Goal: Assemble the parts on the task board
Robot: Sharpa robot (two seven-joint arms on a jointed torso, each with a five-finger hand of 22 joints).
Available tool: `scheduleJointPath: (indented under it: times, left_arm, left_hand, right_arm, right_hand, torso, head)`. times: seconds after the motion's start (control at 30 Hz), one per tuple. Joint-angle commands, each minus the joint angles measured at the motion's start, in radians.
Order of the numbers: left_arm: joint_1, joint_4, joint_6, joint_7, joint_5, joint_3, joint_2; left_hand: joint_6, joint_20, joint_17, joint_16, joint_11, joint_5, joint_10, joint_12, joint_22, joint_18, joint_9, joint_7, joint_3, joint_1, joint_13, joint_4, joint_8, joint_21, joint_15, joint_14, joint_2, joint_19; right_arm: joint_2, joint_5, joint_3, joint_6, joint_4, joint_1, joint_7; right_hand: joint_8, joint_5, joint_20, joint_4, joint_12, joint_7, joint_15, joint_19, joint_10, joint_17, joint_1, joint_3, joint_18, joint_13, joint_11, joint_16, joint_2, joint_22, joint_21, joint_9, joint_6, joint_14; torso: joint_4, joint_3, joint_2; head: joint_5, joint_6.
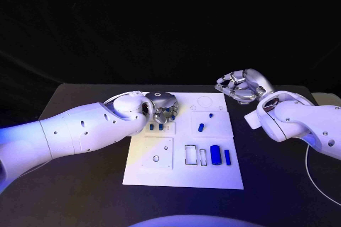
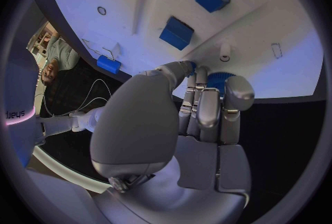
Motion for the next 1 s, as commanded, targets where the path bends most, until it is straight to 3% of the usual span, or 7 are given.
scheduleJointPath:
  times: [0.03,0.53,0.7,0.87,1.0]
  left_arm:
    - [-0.001,0.000,0.009,0.018,0.013,-0.001,0.004]
    - [-0.001,-0.006,0.004,0.019,0.023,-0.001,0.005]
    - [-0.001,-0.005,-0.024,0.026,0.028,0.000,0.004]
    - [-0.001,0.012,-0.055,0.032,0.045,0.004,-0.007]
    - [-0.001,0.038,-0.062,0.028,0.057,0.015,-0.024]
  left_hand:
    - [0.014,0.000,0.003,0.007,-0.003,-0.003,0.017,-0.013,0.019,-0.009,-0.002,-0.002,0.014,0.002,-0.008,-0.004,-0.008,0.015,-0.003,0.013,0.009,0.017]
    - [0.027,-0.004,-0.006,0.009,0.000,-0.005,0.041,-0.066,0.049,-0.015,-0.012,0.001,0.033,-0.019,-0.033,-0.018,-0.032,0.037,-0.002,0.025,0.006,0.032]
    - [0.061,-0.005,-0.003,0.012,-0.004,-0.003,0.076,-0.079,0.068,-0.018,-0.009,-0.003,0.041,-0.024,-0.037,-0.027,-0.026,0.050,-0.005,0.033,0.014,0.043]
    - [0.075,-0.007,-0.003,0.014,-0.004,-0.005,0.095,-0.098,0.076,-0.020,-0.009,-0.002,0.041,-0.039,-0.042,-0.028,-0.030,0.056,-0.006,0.038,0.011,0.049]
    - [0.082,-0.006,-0.003,0.015,-0.005,-0.007,0.106,-0.114,0.079,-0.021,-0.010,-0.003,0.034,-0.059,-0.045,-0.021,-0.034,0.058,-0.006,0.043,0.007,0.052]
  right_arm:
    - [0.001,-0.003,0.000,0.014,0.001,-0.001,0.008]
    - [0.000,-0.003,0.000,0.015,0.002,-0.001,0.007]
    - [0.000,-0.003,0.000,0.015,0.002,-0.001,0.008]
    - [0.001,-0.003,0.000,0.015,0.001,-0.001,0.009]
    - [0.000,-0.003,0.000,0.014,-0.001,-0.001,0.009]
  right_hand:
    - [0.004,0.004,0.000,-0.002,0.001,-0.002,-0.006,-0.005,0.001,0.022,-0.005,0.007,0.010,0.002,-0.001,-0.003,-0.006,0.057,-0.003,-0.001,-0.004,0.035]
    - [0.005,0.005,0.000,-0.002,0.008,-0.003,-0.007,-0.004,0.007,0.022,-0.005,0.007,0.010,0.007,-0.002,-0.004,-0.006,0.058,-0.003,-0.001,-0.003,0.035]
    - [0.005,0.005,0.000,-0.002,0.008,-0.003,-0.007,-0.004,0.007,0.022,-0.005,0.007,0.010,0.007,-0.002,-0.004,-0.006,0.058,-0.003,-0.001,-0.003,0.035]
    - [0.005,0.005,0.000,-0.002,0.008,-0.003,-0.007,-0.004,0.007,0.022,-0.005,0.007,0.010,0.007,-0.002,-0.004,-0.006,0.058,-0.003,-0.001,-0.003,0.035]
    - [0.005,0.005,0.000,-0.002,0.008,-0.003,-0.007,-0.004,0.007,0.022,-0.005,0.007,0.010,0.007,-0.002,-0.004,-0.006,0.058,-0.003,-0.001,-0.003,0.035]
  torso:
    - [-0.0003,0.0002,0.000]
    - [-0.0001,0.0006,0.000]
    - [-0.0006,0.0002,-0.001]
    - [-0.0014,-0.0014,-0.002]
    - [0.0002,-0.0008,-0.003]
  head:
    - [-0.001,0.000]
    - [-0.001,0.000]
    - [-0.001,0.002]
    - [-0.001,0.008]
    - [-0.002,0.010]
